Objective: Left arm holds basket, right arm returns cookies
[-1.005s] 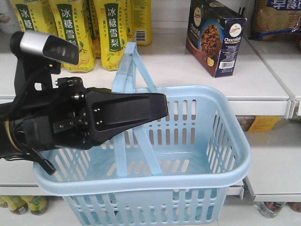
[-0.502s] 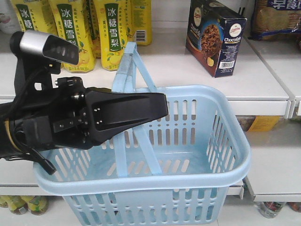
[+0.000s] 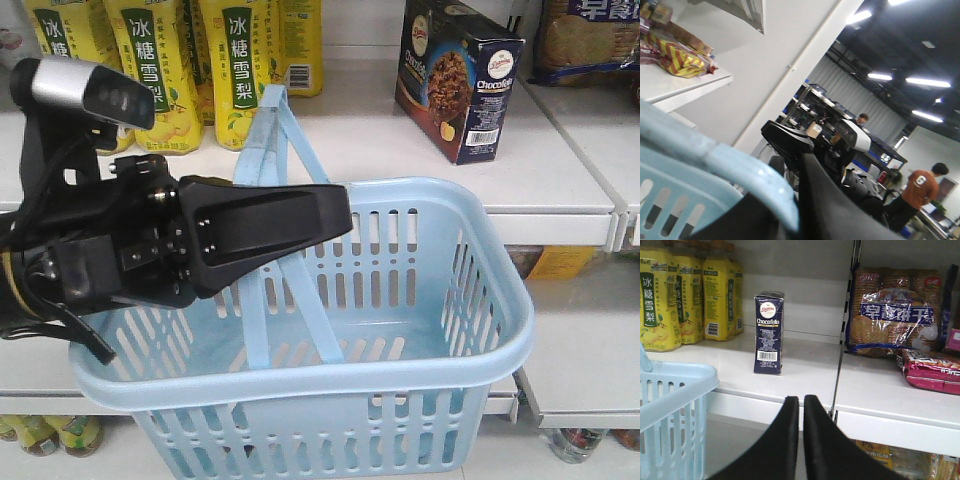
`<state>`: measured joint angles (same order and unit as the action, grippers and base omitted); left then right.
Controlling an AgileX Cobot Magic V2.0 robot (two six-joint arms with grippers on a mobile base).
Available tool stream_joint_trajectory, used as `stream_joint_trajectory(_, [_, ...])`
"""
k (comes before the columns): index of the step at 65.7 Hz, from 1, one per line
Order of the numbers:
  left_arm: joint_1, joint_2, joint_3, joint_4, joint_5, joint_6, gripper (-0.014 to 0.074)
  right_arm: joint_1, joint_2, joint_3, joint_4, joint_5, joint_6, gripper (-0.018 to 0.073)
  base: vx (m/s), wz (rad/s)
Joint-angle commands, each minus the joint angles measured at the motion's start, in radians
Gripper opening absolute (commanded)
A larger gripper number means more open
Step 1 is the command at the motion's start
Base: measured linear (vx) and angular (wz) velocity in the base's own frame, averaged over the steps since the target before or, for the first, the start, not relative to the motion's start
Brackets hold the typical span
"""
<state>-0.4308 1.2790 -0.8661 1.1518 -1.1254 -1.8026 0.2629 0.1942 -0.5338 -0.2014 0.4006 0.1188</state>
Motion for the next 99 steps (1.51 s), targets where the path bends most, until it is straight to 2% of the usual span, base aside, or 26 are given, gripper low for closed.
stream_joint_trajectory(1, [0.005,-0.059,-0.032,-0.095,0.141,0.029,0.0003,-0.004,0.012,-0.024,-0.008,-0.067,-0.007,-0.0011,0.0,0.0])
stream_joint_trajectory(6, [0.005,-0.092,-0.032,-0.092,0.229,0.029,0.0003,-0.004,0.012,-0.024,-0.008,-0.067,-0.007,-0.0011,0.0,0.0])
stream_joint_trajectory(32, [0.005,-0.293,-0.032,0.037,0.659,0.029,0.0003,-0.004,0.012,-0.024,-0.008,-0.067,-0.007,-0.0011,0.0,0.0])
stream_joint_trajectory(43, [0.005,-0.363,-0.032,0.121,0.801,0.027,0.0003,-0.004,0.012,-0.024,-0.008,-0.067,-0.007,-0.0011,0.0,0.0])
stream_joint_trajectory(60, [0.005,-0.446,-0.015,0.166,0.975,0.029,0.0003,-0.004,0.012,-0.024,-0.008,-0.067,-0.007,-0.0011,0.0,0.0])
stream_joint_trajectory(72, [0.005,-0.567,0.095,0.166,1.098,0.032,0.0003,-0.004,0.012,-0.024,-0.008,-0.067,-0.007,-0.0011,0.0,0.0])
stream_joint_trajectory(82, [0.006,-0.69,0.184,0.166,1.207,0.071,0.0003,-0.004,0.012,-0.024,-0.008,-0.067,-0.007,-0.0011,0.0,0.0])
stream_joint_trajectory(85, [0.02,-0.727,0.21,0.165,1.227,0.09,0.0003,-0.004,0.012,-0.024,-0.008,-0.067,-0.007,-0.0011,0.0,0.0])
stream_joint_trajectory(99, [0.131,-0.855,0.315,0.165,1.219,0.09,0.0003,-0.004,0.012,-0.024,-0.008,-0.067,-0.007,-0.0011,0.0,0.0])
